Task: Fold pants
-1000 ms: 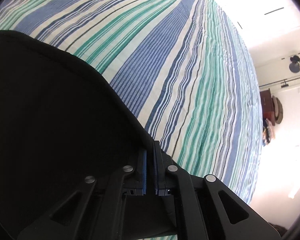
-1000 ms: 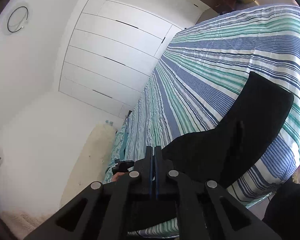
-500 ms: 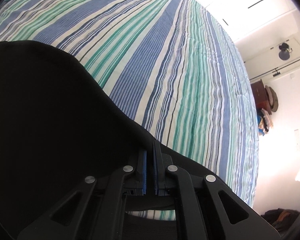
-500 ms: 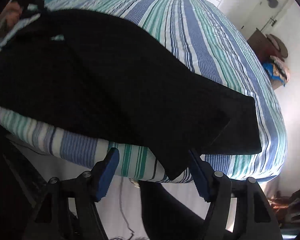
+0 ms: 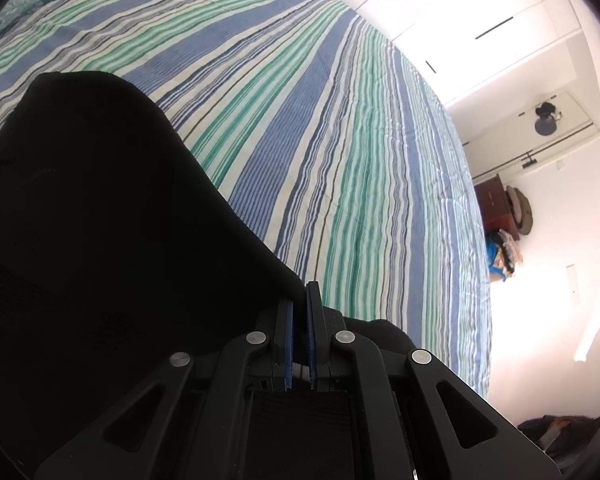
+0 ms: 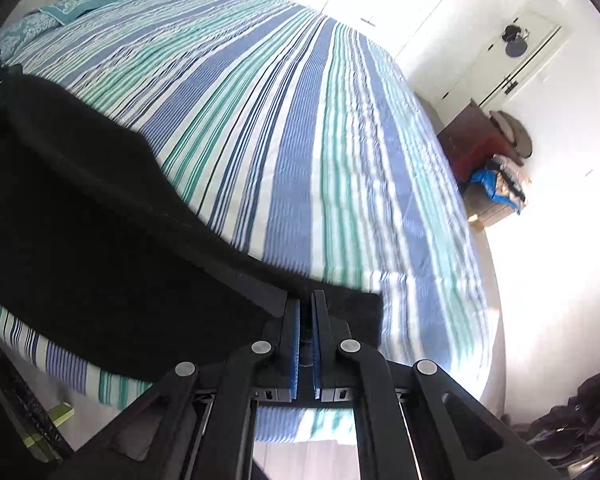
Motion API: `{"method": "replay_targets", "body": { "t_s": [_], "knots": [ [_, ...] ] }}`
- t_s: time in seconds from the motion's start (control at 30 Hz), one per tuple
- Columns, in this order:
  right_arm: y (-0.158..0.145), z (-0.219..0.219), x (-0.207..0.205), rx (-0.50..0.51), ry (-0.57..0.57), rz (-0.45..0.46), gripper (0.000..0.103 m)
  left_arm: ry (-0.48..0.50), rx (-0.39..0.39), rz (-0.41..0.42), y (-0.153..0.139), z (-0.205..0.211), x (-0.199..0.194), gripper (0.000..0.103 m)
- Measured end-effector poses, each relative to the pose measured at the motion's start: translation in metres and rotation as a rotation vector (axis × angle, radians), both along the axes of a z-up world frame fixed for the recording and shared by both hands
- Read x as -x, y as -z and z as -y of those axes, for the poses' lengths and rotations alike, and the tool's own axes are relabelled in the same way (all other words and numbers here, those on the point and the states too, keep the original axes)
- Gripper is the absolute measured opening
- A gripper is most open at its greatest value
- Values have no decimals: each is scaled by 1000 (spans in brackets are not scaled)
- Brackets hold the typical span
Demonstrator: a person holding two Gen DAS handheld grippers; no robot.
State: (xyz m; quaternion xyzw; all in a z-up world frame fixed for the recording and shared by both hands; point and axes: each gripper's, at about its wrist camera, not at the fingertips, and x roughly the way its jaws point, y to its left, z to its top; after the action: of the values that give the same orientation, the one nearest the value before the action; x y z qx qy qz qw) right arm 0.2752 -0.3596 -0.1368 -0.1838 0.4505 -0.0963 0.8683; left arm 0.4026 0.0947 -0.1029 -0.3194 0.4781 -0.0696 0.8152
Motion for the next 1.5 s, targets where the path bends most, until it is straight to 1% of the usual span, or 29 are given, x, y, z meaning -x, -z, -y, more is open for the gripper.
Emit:
{"method": "replay_targets", "body": {
  "t_s": [0.07,0.13,0.17,0.2,0.23,0.27,0.33,0.37,0.43,0.47,0.5,0.63,0.73,0.87,1.03,1.2,1.37,1.5],
  "knots": [
    [-23,3,-7,36,-19,87,5,-18,-27,59,-15,-1,21,3],
    [-39,1,0,74,-40,165,5,-30,-51,127,-25,1,57,3],
    [-42,-2,9,83,-49,183,5,-30,-56,143,-23,-1,80,3],
    [-36,0,16,77,-57,174,5,-24,-69,137,-14,4,98,3],
    [-22,2,19,67,-56,131,5,-6,-87,112,-1,9,116,4],
    [-2,8,24,54,-52,77,5,14,-107,76,15,14,132,4],
    [42,12,33,30,-39,-35,5,51,-120,-4,48,23,155,4],
    [62,15,38,21,-31,-84,5,63,-121,-36,59,28,163,4],
    [89,19,48,6,-11,-143,5,70,-120,-72,73,34,177,3],
    [97,20,52,11,1,-162,5,70,-119,-74,74,36,181,3],
    [99,20,56,36,2,-169,5,75,-116,-73,73,38,183,3],
    [91,37,64,-16,42,-145,5,118,-135,-48,65,51,181,3],
    [95,44,64,-34,54,-158,5,136,-148,-46,63,60,181,3],
    [102,41,68,-14,40,-185,5,143,-139,-72,73,54,186,3],
    [105,44,74,-14,46,-200,5,167,-156,-69,71,52,191,3],
    [109,46,74,15,48,-213,5,177,-161,-93,75,61,191,3],
    [115,44,74,40,42,-242,5,188,-179,-100,76,69,190,3],
    [114,42,77,64,31,-239,5,194,-191,-102,78,72,189,3]
  ]
}}
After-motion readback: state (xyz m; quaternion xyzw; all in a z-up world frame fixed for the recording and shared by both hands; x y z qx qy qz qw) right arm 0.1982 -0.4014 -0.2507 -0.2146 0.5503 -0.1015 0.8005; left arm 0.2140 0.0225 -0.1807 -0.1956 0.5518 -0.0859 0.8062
